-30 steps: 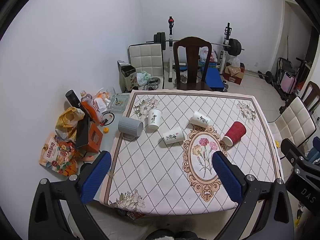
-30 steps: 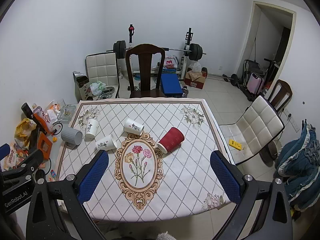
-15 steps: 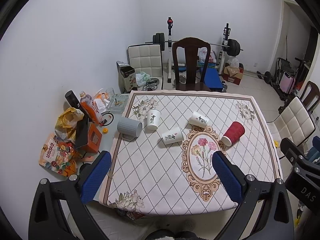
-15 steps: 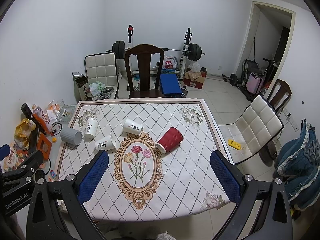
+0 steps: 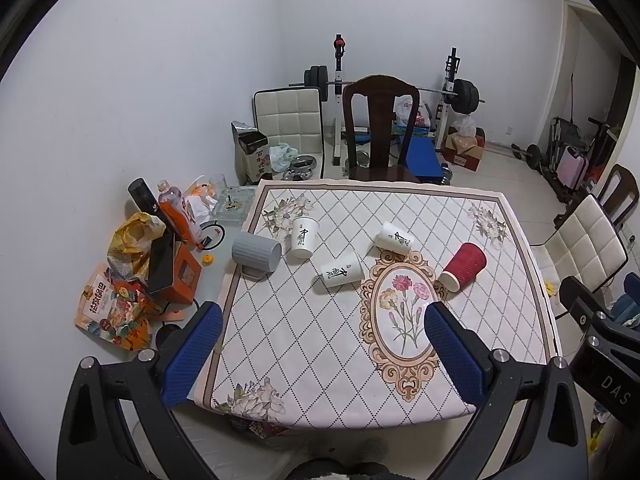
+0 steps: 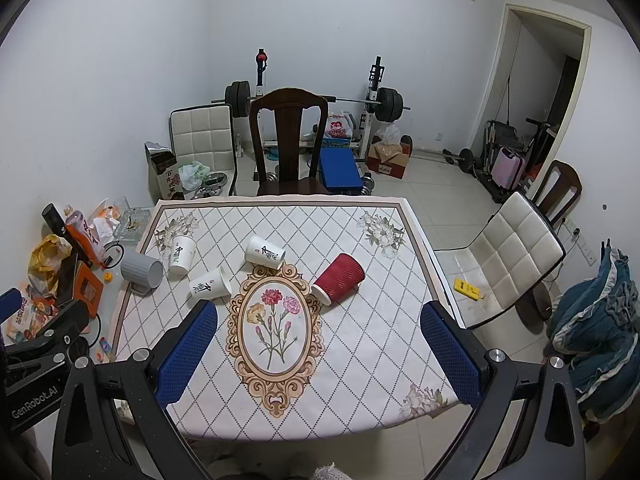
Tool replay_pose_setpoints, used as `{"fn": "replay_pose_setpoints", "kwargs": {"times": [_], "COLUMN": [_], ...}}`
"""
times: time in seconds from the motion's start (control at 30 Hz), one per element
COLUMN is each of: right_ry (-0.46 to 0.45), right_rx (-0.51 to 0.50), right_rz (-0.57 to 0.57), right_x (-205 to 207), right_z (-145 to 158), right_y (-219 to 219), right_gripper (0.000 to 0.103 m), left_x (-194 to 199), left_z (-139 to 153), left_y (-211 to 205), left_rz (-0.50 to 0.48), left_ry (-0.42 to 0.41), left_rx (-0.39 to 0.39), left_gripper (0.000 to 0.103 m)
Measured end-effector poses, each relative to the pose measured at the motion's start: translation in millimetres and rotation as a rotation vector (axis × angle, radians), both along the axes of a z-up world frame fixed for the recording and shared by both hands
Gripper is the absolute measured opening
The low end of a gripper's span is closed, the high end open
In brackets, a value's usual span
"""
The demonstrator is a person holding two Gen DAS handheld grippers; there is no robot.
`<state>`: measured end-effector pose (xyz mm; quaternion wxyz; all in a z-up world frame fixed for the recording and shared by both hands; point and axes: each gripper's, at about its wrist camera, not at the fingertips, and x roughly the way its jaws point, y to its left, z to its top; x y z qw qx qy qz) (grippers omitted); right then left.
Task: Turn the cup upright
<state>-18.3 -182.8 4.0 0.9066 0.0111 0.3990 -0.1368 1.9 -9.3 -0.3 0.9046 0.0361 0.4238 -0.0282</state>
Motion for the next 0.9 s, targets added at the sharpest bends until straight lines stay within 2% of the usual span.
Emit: {"fn": "replay_pose_setpoints", "kwargs": {"times": [0.9], "right_ry": [0.006], "right_rx": [0.002], "right_rz": [0.001], "right_x": [-7.3], "right_z": [-4.3], "right_y": [-4.5], "right_gripper": [0.103], "left_x": [-1.7], "left_z": [1.9], "left_y": [-0.5], "left_rz": [-0.004], "left_ry": [-0.001], "left_rx": [-0.005], "left_gripper": [0.103]}}
